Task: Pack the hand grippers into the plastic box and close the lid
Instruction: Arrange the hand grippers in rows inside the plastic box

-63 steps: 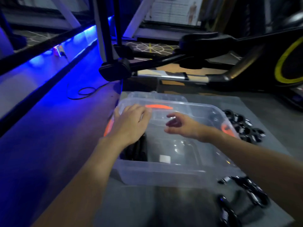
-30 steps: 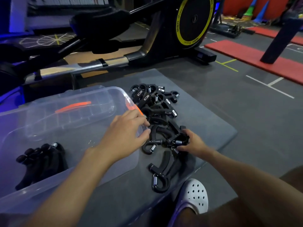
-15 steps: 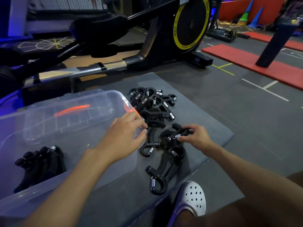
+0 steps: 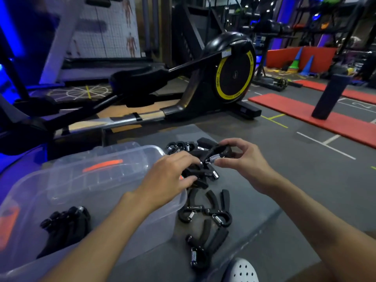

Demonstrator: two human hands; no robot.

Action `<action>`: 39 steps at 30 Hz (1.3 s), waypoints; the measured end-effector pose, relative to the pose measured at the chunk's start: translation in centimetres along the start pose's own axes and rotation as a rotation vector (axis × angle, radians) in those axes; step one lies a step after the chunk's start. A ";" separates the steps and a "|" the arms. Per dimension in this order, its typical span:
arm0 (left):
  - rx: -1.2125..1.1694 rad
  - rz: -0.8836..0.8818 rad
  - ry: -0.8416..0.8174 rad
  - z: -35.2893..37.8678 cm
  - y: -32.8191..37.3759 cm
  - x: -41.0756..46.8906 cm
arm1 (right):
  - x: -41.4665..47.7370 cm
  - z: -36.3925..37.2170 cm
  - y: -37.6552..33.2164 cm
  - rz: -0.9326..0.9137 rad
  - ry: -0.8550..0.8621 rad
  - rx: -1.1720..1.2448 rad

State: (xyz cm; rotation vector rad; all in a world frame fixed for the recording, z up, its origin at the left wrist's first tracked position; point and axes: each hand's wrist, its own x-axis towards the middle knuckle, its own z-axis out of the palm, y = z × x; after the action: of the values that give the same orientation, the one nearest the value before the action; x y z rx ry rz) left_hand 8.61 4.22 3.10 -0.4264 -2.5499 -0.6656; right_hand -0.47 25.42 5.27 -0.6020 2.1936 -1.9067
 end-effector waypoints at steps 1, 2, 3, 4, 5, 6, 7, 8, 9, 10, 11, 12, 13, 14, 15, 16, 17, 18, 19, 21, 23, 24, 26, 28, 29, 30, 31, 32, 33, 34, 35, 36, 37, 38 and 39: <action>-0.034 -0.004 0.011 -0.5 -0.1 -0.1 | -0.1 0.5 -0.6 -0.005 -0.028 0.014; -0.064 -0.013 0.025 -1.1 -0.2 -0.4 | -0.1 1.1 -1.1 -0.003 -0.048 0.024; -0.087 -0.024 0.046 -1.6 -0.4 -0.6 | 0.0 1.7 -1.3 0.001 -0.063 0.033; -0.106 -0.032 0.073 -2.0 -0.6 -0.9 | 0.0 2.3 -1.6 0.006 -0.075 0.049; -0.124 -0.041 0.098 -2.5 -0.7 -1.2 | 0.1 2.9 -1.7 0.004 -0.087 0.074; -0.141 -0.051 0.120 -2.9 -0.9 -1.6 | 0.2 3.5 -1.9 -0.002 -0.099 0.097; -0.158 -0.061 0.141 -3.3 -1.1 -1.9 | 0.3 4.2 -2.0 -0.014 -0.111 0.114; -0.176 -0.069 0.161 -3.6 -1.2 -2.2 | 0.5 4.8 -2.2 -0.030 -0.121 0.129; -0.193 -0.077 0.179 -3.9 -1.4 -2.6 | 0.7 5.6 -2.4 -0.045 -0.129 0.146; -0.208 -0.084 0.202 -4.2 -1.6 -2.9 | 0.9 6.3 -2.5 -0.053 -0.132 0.161; -0.224 -0.099 0.234 -4.5 -1.7 -3.2 | 1.1 6.9 -2.7 -0.057 -0.138 0.175; -0.243 -0.124 0.276 -4.8 -1.9 -3.6 | 1.3 7.6 -2.8 -0.059 -0.150 0.180; -0.265 -0.162 0.323 -5.1 -2.0 -3.9 | 1.5 8.1 -2.8 -0.066 -0.170 0.174; -0.287 -0.205 0.365 -5.5 -2.1 -4.2 | 1.6 8.8 -2.9 -0.080 -0.197 0.148; -0.308 -0.249 0.399 -5.9 -2.3 -4.5 | 1.7 9.4 -2.9 -0.095 -0.222 0.107; -0.330 -0.291 0.424 -6.2 -2.5 -4.8 | 1.8 10.1 -2.9 -0.113 -0.242 0.055; -0.354 -0.329 0.446 -6.5 -2.7 -5.1 | 1.8 10.8 -2.9 -0.135 -0.262 -0.003; -0.381 -0.361 0.466 -6.8 -3.0 -5.4 | 1.8 11.5 -2.9 -0.162 -0.289 -0.071; -0.405 -0.387 0.490 -7.0 -3.2 -5.8 | 1.8 12.2 -2.9 -0.189 -0.325 -0.147; -0.435 -0.429 0.531 -7.4 -3.8 -6.4 | 1.6 13.4 -3.1 -0.240 -0.422 -0.316; -0.455 -0.461 0.552 -7.8 -4.4 -7.2 | 1.5 14.5 -3.0 -0.275 -0.537 -0.417; -0.459 -0.471 0.558 -8.1 -4.8 -7.5 | 1.6 15.0 -2.9 -0.276 -0.589 -0.450; -0.445 -0.488 0.563 -8.5 -5.5 -8.3 | 1.6 16.1 -2.7 -0.244 -0.650 -0.507; -0.444 -0.514 0.578 -9.1 -6.0 -9.1 | 1.7 17.3 -2.5 -0.227 -0.678 -0.579; -0.441 -0.524 0.583 -9.4 -6.3 -9.4 | 1.7 17.8 -2.5 -0.234 -0.692 -0.601; -0.434 -0.533 0.585 -9.6 -6.5 -9.7 | 1.7 18.3 -2.6 -0.240 -0.709 -0.603; -0.428 -0.543 0.587 -9.8 -6.8 -10.1 | 1.7 18.8 -2.7 -0.241 -0.725 -0.599; -0.428 -0.552 0.591 -9.9 -7.1 -10.4 | 1.7 19.2 -2.7 -0.240 -0.730 -0.598; -0.430 -0.560 0.595 -10.0 -7.5 -10.6 | 1.7 19.6 -2.8 -0.239 -0.730 -0.608; -0.428 -0.565 0.594 -10.2 -7.9 -10.9 | 1.8 20.1 -2.8 -0.241 -0.731 -0.610; -0.419 -0.573 0.585 -10.4 -8.3 -11.2 | 1.8 20.8 -2.8 -0.248 -0.733 -0.592; -0.405 -0.576 0.569 -10.6 -8.6 -11.5 | 2.0 21.5 -2.5 -0.252 -0.739 -0.562; -0.373 -0.576 0.537 -10.8 -8.9 -11.8 | 2.3 22.1 -2.1 -0.249 -0.750 -0.537; -0.336 -0.575 0.499 -11.1 -9.2 -12.2 | 2.5 22.8 -1.7 -0.244 -0.762 -0.524; -0.305 -0.583 0.469 -11.4 -9.7 -12.7 | 2.7 23.4 -1.4 -0.242 -0.773 -0.515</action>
State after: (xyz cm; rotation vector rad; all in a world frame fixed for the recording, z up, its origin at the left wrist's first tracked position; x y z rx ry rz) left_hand 19.49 -12.09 1.81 0.3682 -2.1094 -1.2065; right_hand 6.37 2.96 3.10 -1.4456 2.0840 -0.8826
